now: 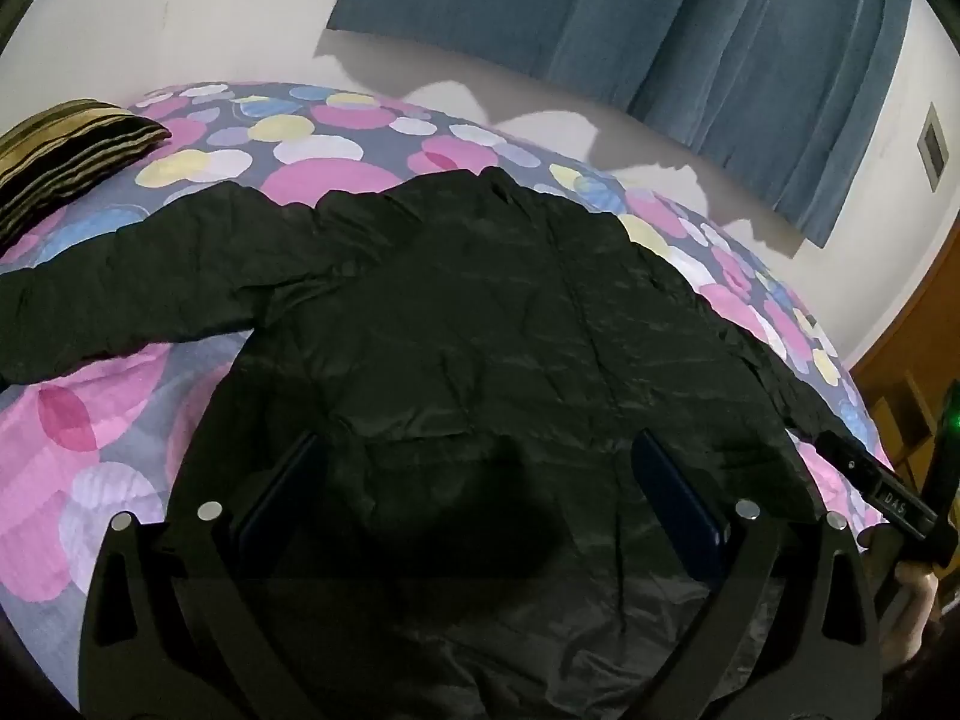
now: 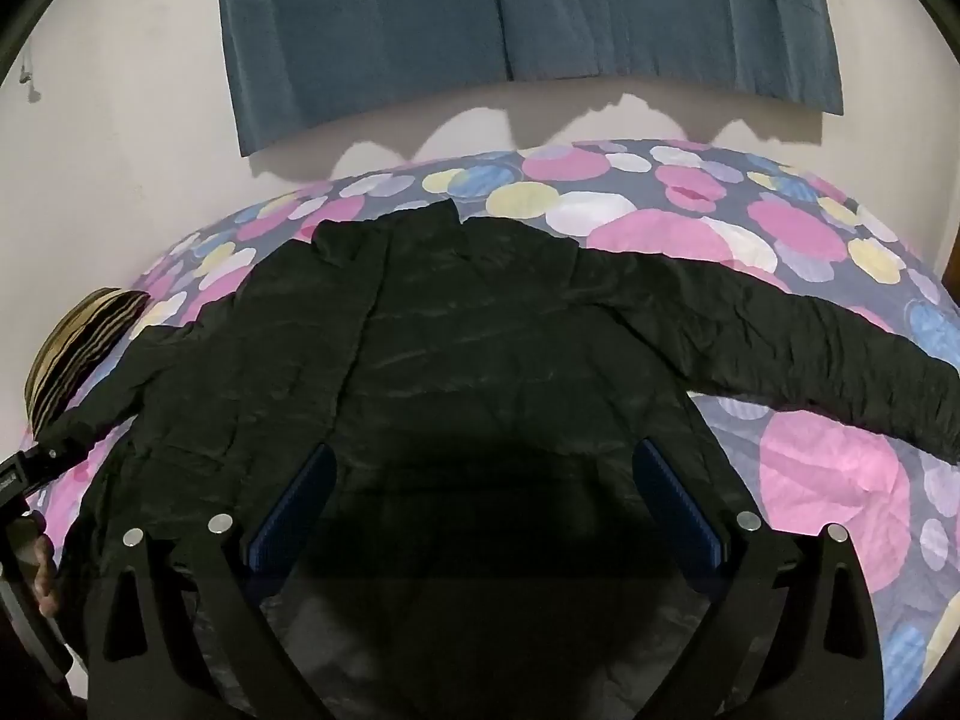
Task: Fold large clothes
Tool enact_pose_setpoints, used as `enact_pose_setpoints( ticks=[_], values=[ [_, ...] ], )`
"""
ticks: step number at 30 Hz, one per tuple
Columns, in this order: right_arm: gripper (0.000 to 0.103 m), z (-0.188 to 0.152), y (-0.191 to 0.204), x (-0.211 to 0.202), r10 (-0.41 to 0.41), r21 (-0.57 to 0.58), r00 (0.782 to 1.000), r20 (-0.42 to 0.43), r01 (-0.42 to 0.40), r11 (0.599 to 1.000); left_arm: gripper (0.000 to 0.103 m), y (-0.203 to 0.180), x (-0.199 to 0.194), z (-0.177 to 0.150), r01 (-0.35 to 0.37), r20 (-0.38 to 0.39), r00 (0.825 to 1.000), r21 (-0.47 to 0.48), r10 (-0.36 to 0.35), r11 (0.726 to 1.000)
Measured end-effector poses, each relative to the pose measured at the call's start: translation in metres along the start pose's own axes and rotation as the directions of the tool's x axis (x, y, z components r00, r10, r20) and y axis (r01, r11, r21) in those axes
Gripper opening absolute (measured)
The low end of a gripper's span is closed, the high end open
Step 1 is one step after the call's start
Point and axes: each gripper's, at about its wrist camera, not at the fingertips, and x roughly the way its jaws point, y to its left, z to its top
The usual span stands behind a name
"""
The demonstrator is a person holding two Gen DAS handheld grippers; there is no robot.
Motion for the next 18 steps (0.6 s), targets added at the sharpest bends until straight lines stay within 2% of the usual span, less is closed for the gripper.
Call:
enact_pose_setpoints(
  ticks=[18],
  values=[
    [0.098, -0.0001, 0.0015, 0.0005, 0.001, 0.001, 1.000, 0.001, -0.001, 1.000, 0.101, 0.0006, -0.0034, 0.0009, 0.015, 0.009, 1.000, -0.014, -0.015, 1.000]
  ],
)
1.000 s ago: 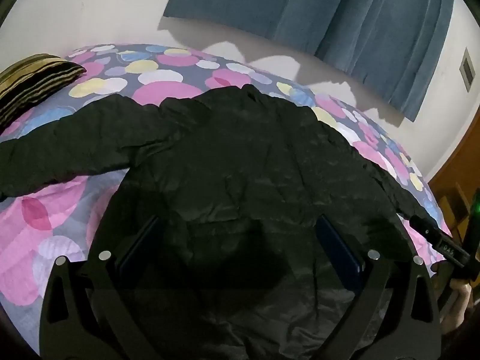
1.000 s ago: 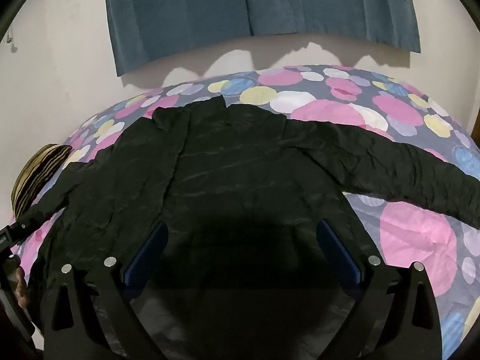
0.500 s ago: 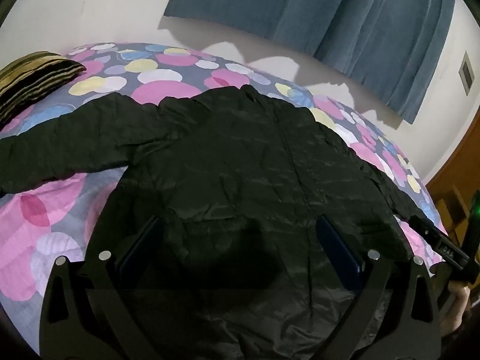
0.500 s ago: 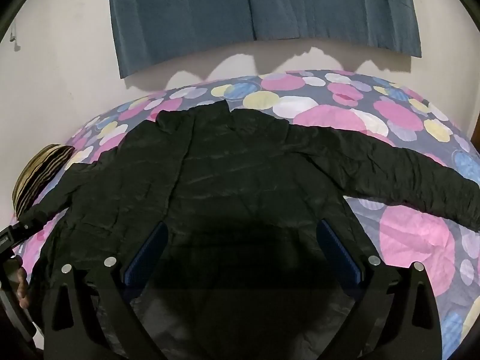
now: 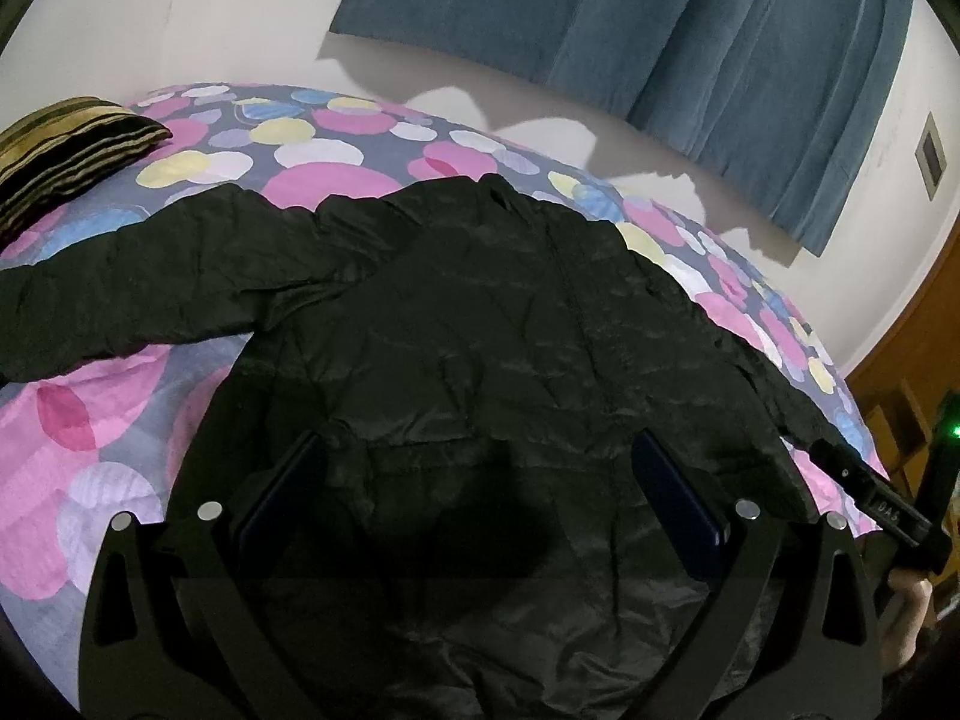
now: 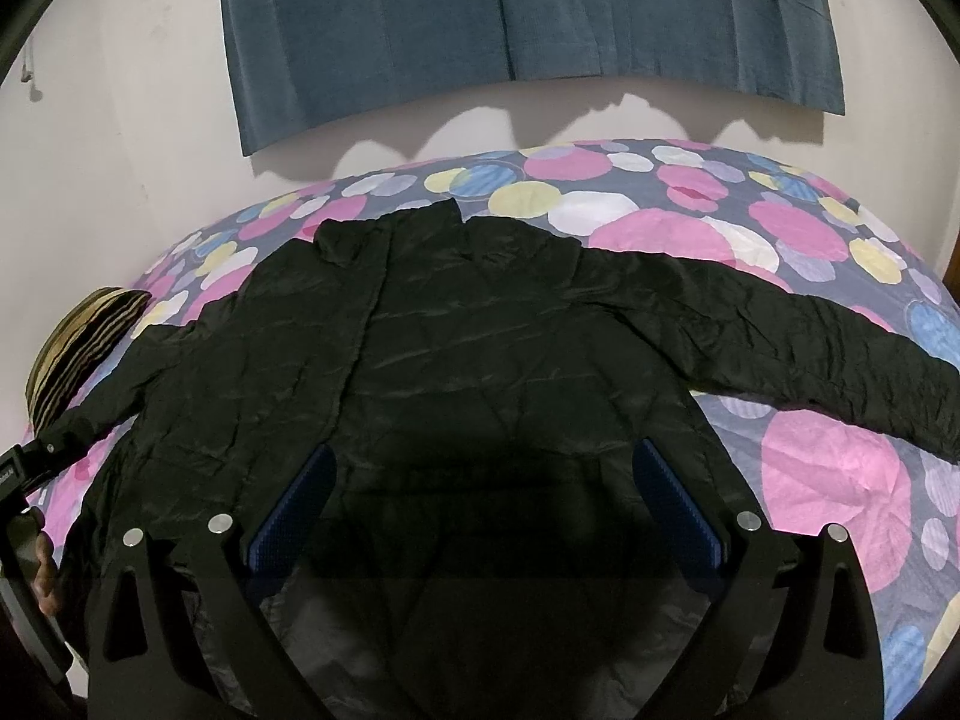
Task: Fold large clothes
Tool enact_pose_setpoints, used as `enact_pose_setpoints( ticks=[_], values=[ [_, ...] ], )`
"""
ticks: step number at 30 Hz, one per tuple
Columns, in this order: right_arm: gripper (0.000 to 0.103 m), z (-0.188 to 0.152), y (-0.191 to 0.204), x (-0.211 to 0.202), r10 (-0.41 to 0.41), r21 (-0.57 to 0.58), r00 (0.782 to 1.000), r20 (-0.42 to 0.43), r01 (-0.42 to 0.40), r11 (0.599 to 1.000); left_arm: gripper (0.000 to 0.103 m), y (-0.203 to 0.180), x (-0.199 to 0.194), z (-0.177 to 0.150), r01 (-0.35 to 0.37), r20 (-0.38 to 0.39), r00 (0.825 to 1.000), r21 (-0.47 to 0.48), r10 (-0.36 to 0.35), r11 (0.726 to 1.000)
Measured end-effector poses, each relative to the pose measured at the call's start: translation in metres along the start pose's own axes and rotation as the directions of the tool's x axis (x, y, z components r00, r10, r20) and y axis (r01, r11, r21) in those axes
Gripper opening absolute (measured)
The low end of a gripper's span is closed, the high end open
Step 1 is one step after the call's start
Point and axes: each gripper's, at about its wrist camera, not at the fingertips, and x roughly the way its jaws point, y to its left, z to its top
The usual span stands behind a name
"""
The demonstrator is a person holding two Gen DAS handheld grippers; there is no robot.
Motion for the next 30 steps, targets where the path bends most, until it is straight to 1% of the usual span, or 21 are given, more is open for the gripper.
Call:
enact_pose_setpoints(
  ticks=[3, 7, 13, 19, 30],
  values=[
    [0.098, 0.0005, 0.0010, 0.0004, -0.001, 0.000, 1.000, 0.000, 0.001, 1.000, 0.101, 0.0003, 0.0003, 0.0006, -0.004, 0.001, 1.000, 0.003, 0.004, 1.000],
    [0.098, 0.0010, 0.0029, -0.0005, 0.000, -0.004, 1.000, 0.003, 0.000, 1.000, 0.101, 0.0015, -0.0006, 0.0020, -0.028, 0.010, 1.000, 0.003, 0.028, 1.000],
    [0.098, 0.0011, 0.0038, -0.0011, 0.001, -0.005, 1.000, 0.005, -0.001, 1.000, 0.101, 0.0054, 0.0049, 0.0020, -0.012, -0.017, 1.000, -0.014, 0.012, 1.000],
    [0.098, 0.0018, 0.0037, -0.0009, 0.006, -0.006, 1.000, 0.006, -0.006, 1.000, 0.101, 0.0027, 0.0046, -0.0014, -0.025, -0.006, 1.000, 0.010, 0.025, 1.000],
    [0.098, 0.0053, -0.0004, -0.0018, 0.007, 0.003, 1.000, 0.001, -0.007, 1.000, 0.101, 0.0065, 0.0076, -0.0037, -0.021, -0.016, 1.000, -0.001, 0.021, 1.000]
  ],
)
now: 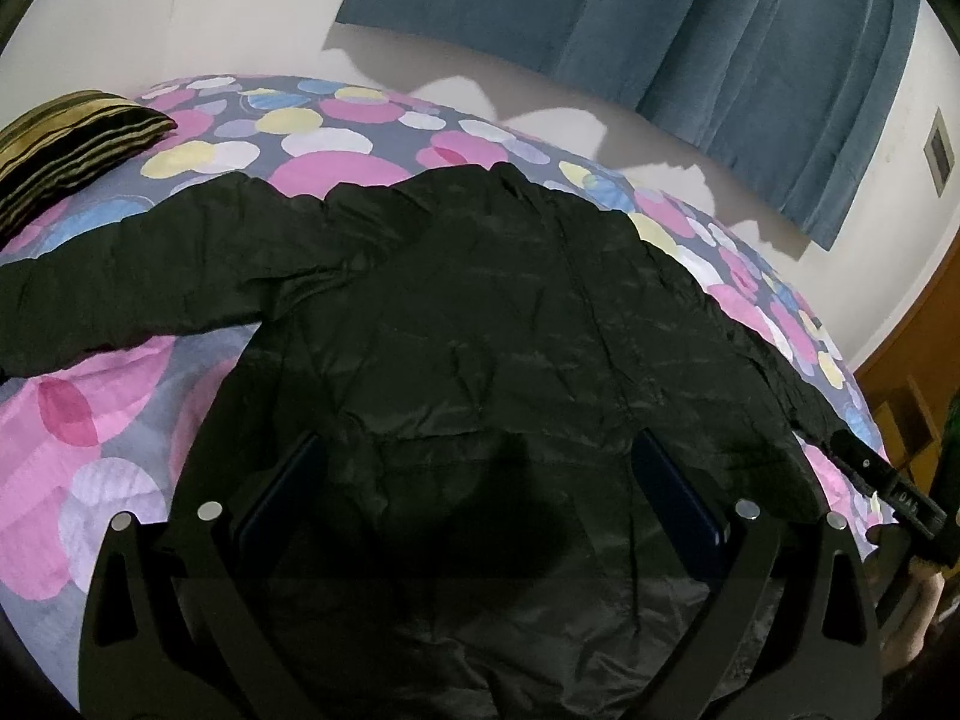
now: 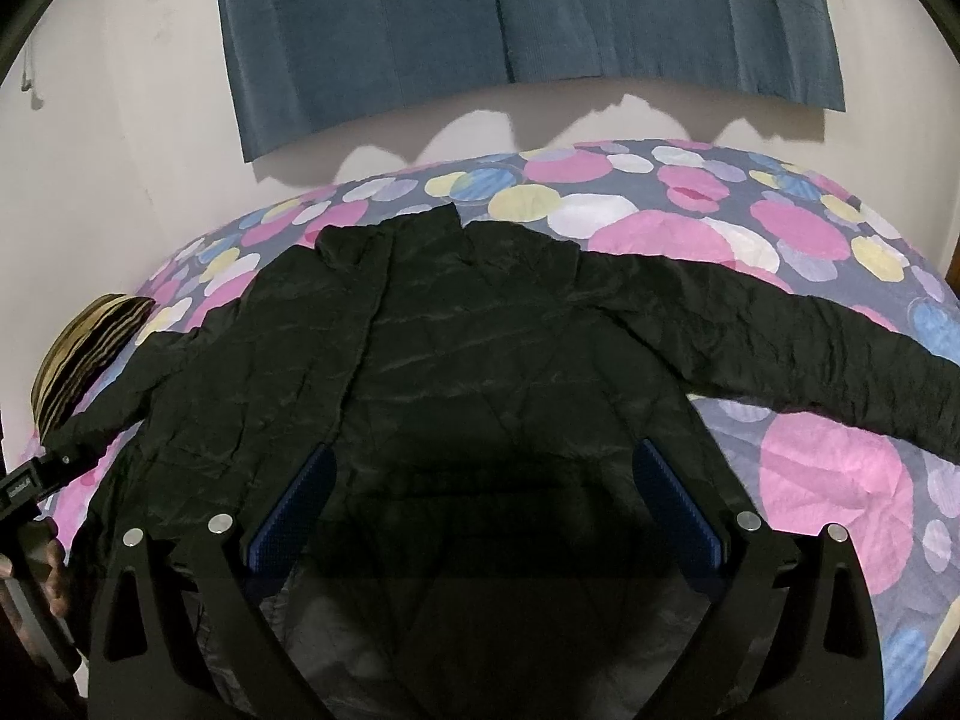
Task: Fold large clothes
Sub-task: 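Grasp the jacket sleeve nearest the right tool and lift it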
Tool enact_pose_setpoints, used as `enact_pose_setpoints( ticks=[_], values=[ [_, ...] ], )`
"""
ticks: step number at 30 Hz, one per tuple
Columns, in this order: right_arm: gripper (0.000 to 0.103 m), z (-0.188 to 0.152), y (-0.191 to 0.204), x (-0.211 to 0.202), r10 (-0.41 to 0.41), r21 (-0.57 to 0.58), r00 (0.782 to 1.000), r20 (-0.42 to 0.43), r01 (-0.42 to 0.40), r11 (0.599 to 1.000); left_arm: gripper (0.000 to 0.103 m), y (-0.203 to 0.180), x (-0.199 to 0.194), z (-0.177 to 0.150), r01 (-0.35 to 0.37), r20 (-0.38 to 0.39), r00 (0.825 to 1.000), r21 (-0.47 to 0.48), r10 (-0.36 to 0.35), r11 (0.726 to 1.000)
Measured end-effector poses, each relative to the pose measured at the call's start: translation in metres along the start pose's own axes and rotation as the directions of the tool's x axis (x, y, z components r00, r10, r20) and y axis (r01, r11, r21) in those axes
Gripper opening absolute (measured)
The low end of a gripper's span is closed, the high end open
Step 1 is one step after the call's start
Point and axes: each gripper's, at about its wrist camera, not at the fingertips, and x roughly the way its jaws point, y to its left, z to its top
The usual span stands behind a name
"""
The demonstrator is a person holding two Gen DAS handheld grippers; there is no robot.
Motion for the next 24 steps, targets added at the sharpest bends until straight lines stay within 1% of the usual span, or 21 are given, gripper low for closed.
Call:
enact_pose_setpoints(
  ticks=[3, 5, 8, 10, 13, 16, 17, 19, 20, 21, 22, 24],
  values=[
    [0.098, 0.005, -0.013, -0.004, -0.009, 0.027, 1.000, 0.013, 0.009, 1.000, 0.101, 0.002, 0.000, -0.001, 0.000, 0.003, 1.000, 0.000, 0.000, 1.000],
    [0.098, 0.011, -0.029, -0.007, -0.002, 0.075, 1.000, 0.017, 0.000, 0.997, 0.101, 0.004, 0.001, -0.001, -0.002, 0.003, 1.000, -0.002, 0.002, 1.000],
    [0.098, 0.019, -0.067, -0.010, 0.008, 0.169, 1.000, 0.029, -0.013, 0.985, 0.101, 0.007, 0.001, 0.000, -0.008, 0.003, 1.000, -0.005, 0.008, 1.000],
    [0.098, 0.021, -0.106, -0.011, 0.017, 0.264, 0.999, 0.034, -0.025, 0.964, 0.101, 0.010, 0.002, 0.001, -0.012, 0.005, 1.000, -0.009, 0.012, 1.000],
    [0.098, 0.014, -0.169, -0.012, 0.029, 0.442, 0.998, 0.051, -0.049, 0.896, 0.101, 0.015, 0.005, 0.002, -0.019, 0.004, 1.000, -0.019, 0.019, 1.000],
    [0.098, -0.001, -0.221, -0.011, 0.014, 0.572, 0.998, 0.068, -0.050, 0.819, 0.101, 0.021, 0.010, 0.002, -0.026, -0.006, 1.000, -0.032, 0.026, 0.999],
    [0.096, -0.007, -0.236, -0.010, 0.004, 0.607, 0.998, 0.067, -0.044, 0.793, 0.101, 0.024, 0.012, 0.002, -0.027, -0.012, 1.000, -0.041, 0.027, 0.999],
    [0.078, -0.018, -0.262, -0.006, -0.001, 0.672, 0.998, 0.068, -0.045, 0.740, 0.101, 0.027, 0.012, 0.002, -0.021, -0.015, 1.000, -0.057, 0.021, 0.998],
    [0.065, -0.025, -0.276, -0.001, 0.008, 0.711, 0.998, 0.066, -0.052, 0.702, 0.101, 0.029, 0.012, 0.002, -0.018, -0.015, 1.000, -0.063, 0.017, 0.998],
    [0.063, -0.031, -0.290, 0.002, 0.020, 0.739, 0.997, 0.070, -0.066, 0.670, 0.101, 0.030, 0.012, 0.002, -0.019, -0.014, 1.000, -0.064, 0.018, 0.998],
    [0.062, -0.035, -0.298, 0.005, 0.029, 0.761, 0.997, 0.076, -0.077, 0.644, 0.101, 0.030, 0.012, 0.002, -0.021, -0.012, 1.000, -0.063, 0.021, 0.998],
    [0.062, -0.042, -0.312, 0.012, 0.037, 0.792, 0.996, 0.083, -0.089, 0.604, 0.101, 0.032, 0.010, 0.003, -0.026, -0.005, 1.000, -0.062, 0.025, 0.998]
  ],
)
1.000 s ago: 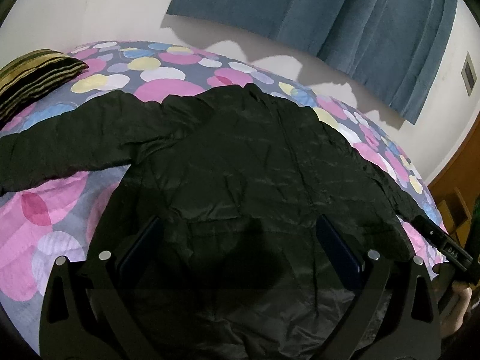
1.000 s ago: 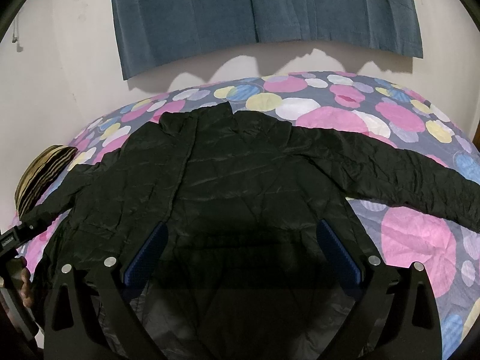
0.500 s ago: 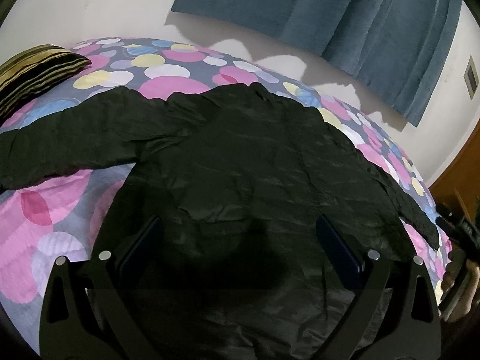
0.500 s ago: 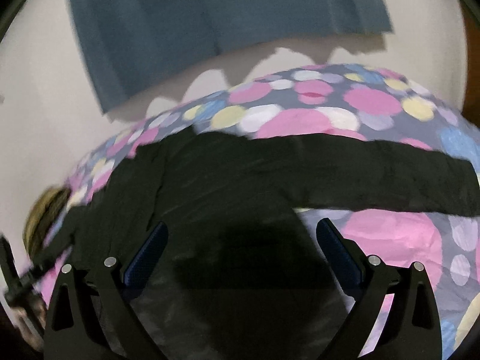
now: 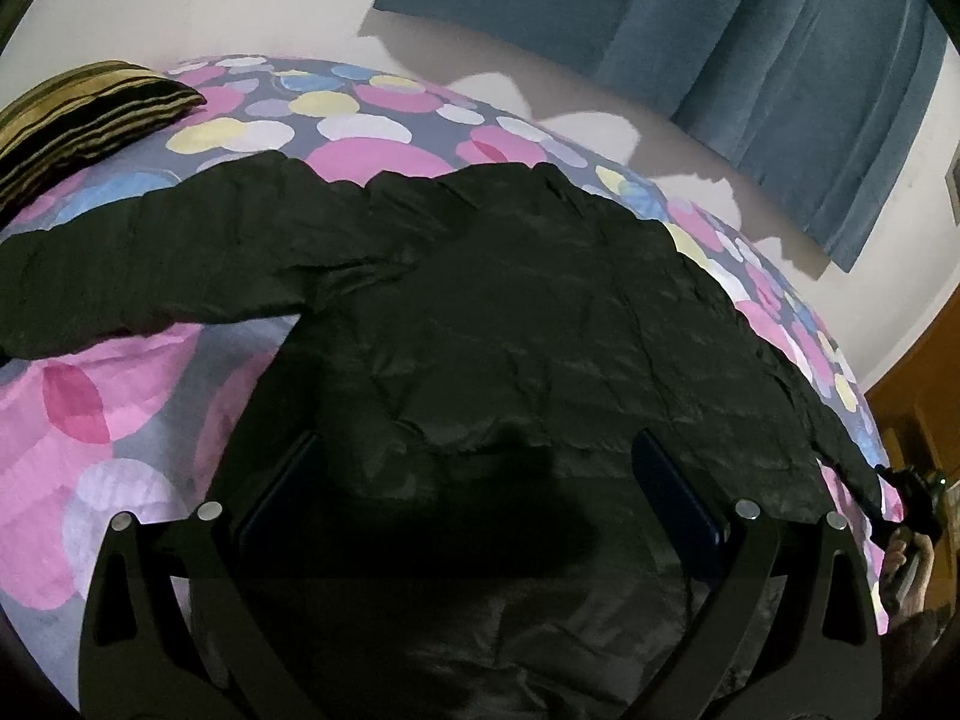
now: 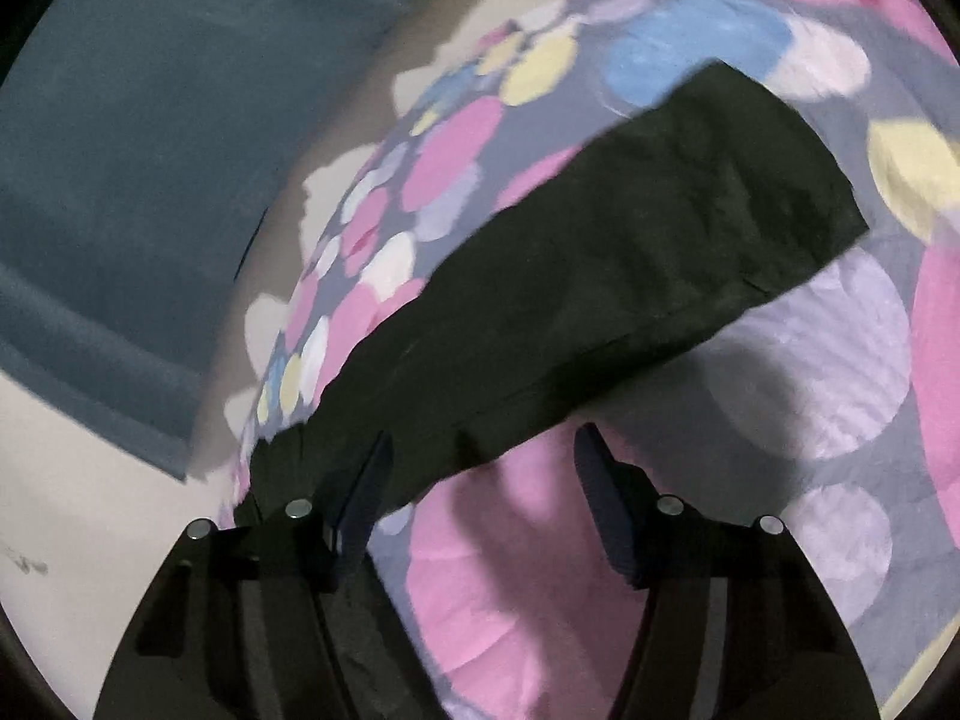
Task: Fold large clothes
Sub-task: 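Grasp the jacket sleeve nearest the right tool and lift it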
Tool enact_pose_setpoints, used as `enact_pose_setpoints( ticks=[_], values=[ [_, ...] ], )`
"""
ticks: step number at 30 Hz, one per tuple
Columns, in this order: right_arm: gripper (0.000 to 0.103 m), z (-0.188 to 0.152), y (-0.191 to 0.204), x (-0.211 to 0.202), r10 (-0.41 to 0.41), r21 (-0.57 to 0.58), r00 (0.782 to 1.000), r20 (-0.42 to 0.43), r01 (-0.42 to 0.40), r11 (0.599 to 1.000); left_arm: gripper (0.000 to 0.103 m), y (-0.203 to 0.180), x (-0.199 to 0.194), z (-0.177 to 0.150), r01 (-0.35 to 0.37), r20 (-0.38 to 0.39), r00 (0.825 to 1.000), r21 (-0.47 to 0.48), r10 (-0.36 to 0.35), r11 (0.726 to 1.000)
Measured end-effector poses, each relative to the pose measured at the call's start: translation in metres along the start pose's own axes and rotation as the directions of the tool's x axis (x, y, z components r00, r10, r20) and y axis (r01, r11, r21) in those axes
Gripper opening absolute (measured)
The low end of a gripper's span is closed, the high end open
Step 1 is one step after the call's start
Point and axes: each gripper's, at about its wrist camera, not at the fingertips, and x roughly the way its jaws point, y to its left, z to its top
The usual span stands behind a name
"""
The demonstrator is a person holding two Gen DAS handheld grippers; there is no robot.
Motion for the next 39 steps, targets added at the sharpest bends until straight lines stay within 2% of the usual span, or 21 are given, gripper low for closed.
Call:
enact_pose_setpoints(
  ticks=[8, 15, 20, 22, 24, 27, 28, 31, 35, 39],
  values=[
    [0.062, 0.010, -0.030, 0.008, 0.024, 0.113, 0.998, 0.056, -0.030, 0.993, 0.101, 0.014, -0.005, -0.008, -0.014, 0.018, 1.000, -0.022, 0.015, 1.000],
    [0.062, 0.021, -0.040, 0.008, -0.005, 0.163, 0.990, 0.138, -0.018, 0.986, 0.101, 0.024, 0.001, -0.012, -0.017, -0.007, 1.000, -0.048, 0.017, 0.999],
    [0.060, 0.025, -0.038, 0.013, -0.037, 0.164, 0.987, 0.155, 0.011, 0.986, 0.101, 0.022, 0.002, -0.012, -0.015, -0.005, 1.000, -0.036, 0.015, 0.999],
    [0.053, 0.027, -0.038, 0.015, -0.056, 0.158, 0.987, 0.153, 0.031, 0.987, 0.101, 0.021, 0.002, -0.011, -0.011, -0.005, 1.000, -0.032, 0.011, 0.999],
    [0.036, 0.031, -0.039, 0.019, -0.057, 0.155, 0.988, 0.141, 0.035, 0.987, 0.101, 0.021, 0.001, -0.010, -0.007, -0.004, 1.000, -0.032, 0.007, 0.999],
    [0.017, 0.038, -0.041, 0.027, -0.041, 0.150, 0.992, 0.119, 0.023, 0.988, 0.101, 0.019, -0.005, -0.006, 0.010, 0.005, 1.000, -0.032, -0.010, 0.999],
    [0.014, 0.039, -0.040, 0.027, -0.030, 0.143, 0.993, 0.118, 0.013, 0.990, 0.101, 0.019, -0.008, -0.005, 0.013, 0.010, 1.000, -0.029, -0.013, 0.999],
    [0.010, 0.043, -0.015, 0.021, -0.040, 0.064, 0.989, 0.145, 0.031, 0.997, 0.101, 0.019, -0.017, 0.001, 0.016, 0.033, 0.999, -0.022, -0.015, 1.000],
    [0.009, 0.038, 0.045, 0.008, -0.020, -0.113, 0.983, 0.183, 0.042, 0.993, 0.101, 0.021, -0.025, 0.011, 0.000, 0.062, 0.998, 0.001, -0.001, 1.000],
    [0.009, 0.017, 0.127, 0.009, 0.036, -0.314, 0.985, 0.171, 0.020, 0.949, 0.101, 0.029, -0.029, 0.015, -0.012, 0.082, 0.997, -0.008, 0.012, 1.000]
  ],
)
